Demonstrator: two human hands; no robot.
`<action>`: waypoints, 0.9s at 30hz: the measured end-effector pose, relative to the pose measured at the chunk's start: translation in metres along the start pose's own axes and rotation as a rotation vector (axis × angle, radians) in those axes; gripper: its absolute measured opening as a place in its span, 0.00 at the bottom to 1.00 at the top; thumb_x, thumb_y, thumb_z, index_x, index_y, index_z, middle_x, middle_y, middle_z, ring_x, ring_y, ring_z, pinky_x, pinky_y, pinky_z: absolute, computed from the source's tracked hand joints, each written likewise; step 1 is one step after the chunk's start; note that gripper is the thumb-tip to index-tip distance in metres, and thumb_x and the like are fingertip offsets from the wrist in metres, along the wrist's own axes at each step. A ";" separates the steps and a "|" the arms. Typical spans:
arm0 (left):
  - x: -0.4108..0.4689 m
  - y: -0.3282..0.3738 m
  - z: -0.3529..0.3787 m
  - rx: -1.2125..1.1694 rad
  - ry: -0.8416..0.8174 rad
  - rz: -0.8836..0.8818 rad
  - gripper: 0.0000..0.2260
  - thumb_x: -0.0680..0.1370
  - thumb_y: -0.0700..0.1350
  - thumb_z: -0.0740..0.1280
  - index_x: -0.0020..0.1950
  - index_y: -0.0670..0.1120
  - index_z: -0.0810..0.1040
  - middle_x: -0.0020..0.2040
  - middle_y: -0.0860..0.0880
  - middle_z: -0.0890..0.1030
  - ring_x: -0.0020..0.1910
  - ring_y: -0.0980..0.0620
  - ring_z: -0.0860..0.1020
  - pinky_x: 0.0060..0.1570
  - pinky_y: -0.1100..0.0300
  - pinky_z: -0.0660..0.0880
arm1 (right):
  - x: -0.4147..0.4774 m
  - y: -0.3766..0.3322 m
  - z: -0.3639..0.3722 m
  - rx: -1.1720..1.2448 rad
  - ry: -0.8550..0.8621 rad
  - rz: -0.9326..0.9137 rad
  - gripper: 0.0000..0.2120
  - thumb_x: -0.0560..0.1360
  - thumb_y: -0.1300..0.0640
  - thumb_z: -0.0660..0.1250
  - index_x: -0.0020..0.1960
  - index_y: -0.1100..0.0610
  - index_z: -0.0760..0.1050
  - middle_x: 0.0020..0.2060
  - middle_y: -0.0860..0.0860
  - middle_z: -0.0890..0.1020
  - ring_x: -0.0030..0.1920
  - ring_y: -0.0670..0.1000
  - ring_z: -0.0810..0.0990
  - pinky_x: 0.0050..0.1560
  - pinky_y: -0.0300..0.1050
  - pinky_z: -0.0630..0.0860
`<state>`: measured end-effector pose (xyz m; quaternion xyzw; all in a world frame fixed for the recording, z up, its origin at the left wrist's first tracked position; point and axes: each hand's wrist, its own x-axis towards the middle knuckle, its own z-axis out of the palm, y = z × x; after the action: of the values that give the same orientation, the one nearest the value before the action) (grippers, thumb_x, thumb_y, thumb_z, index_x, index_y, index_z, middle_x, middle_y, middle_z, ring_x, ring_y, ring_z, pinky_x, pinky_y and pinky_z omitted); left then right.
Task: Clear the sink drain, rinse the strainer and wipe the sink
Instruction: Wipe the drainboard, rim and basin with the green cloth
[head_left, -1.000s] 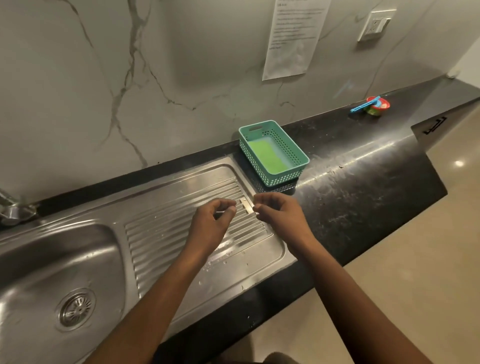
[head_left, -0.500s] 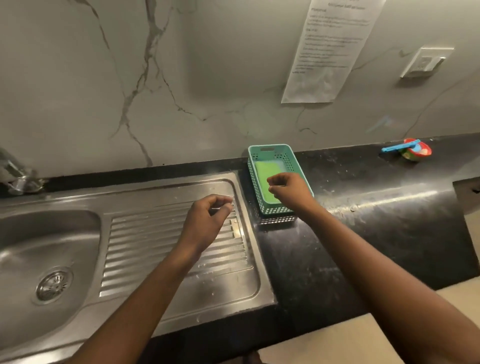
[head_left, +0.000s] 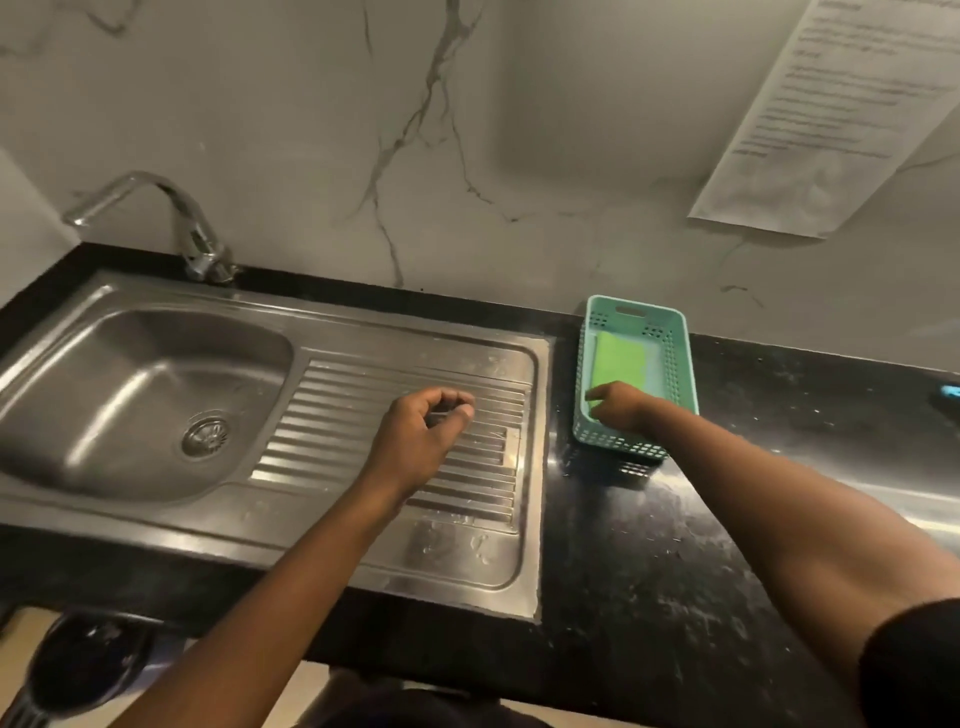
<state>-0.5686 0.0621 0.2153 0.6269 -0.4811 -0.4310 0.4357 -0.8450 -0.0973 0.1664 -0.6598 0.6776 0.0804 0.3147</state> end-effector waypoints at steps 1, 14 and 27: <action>0.000 -0.001 -0.003 -0.001 0.025 -0.003 0.06 0.82 0.45 0.71 0.57 0.49 0.86 0.51 0.53 0.87 0.51 0.56 0.84 0.54 0.56 0.81 | 0.001 -0.002 0.000 0.002 -0.008 0.010 0.23 0.82 0.65 0.59 0.76 0.58 0.72 0.76 0.59 0.72 0.74 0.59 0.72 0.74 0.45 0.66; -0.004 -0.017 -0.007 -0.007 0.063 -0.036 0.05 0.81 0.45 0.72 0.54 0.53 0.86 0.51 0.54 0.88 0.53 0.58 0.84 0.50 0.60 0.79 | -0.002 0.006 -0.035 0.409 0.588 -0.039 0.09 0.71 0.60 0.75 0.49 0.58 0.79 0.45 0.56 0.84 0.40 0.54 0.81 0.37 0.44 0.76; 0.008 -0.029 -0.026 -0.011 -0.007 -0.039 0.05 0.81 0.45 0.72 0.55 0.52 0.86 0.50 0.53 0.88 0.50 0.61 0.84 0.51 0.60 0.80 | -0.016 -0.099 -0.037 0.071 0.584 -0.422 0.20 0.77 0.65 0.65 0.68 0.60 0.80 0.58 0.60 0.77 0.58 0.61 0.79 0.65 0.50 0.73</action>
<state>-0.5355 0.0622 0.1934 0.6321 -0.4679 -0.4441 0.4292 -0.7642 -0.1149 0.2343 -0.7690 0.5902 -0.2017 0.1403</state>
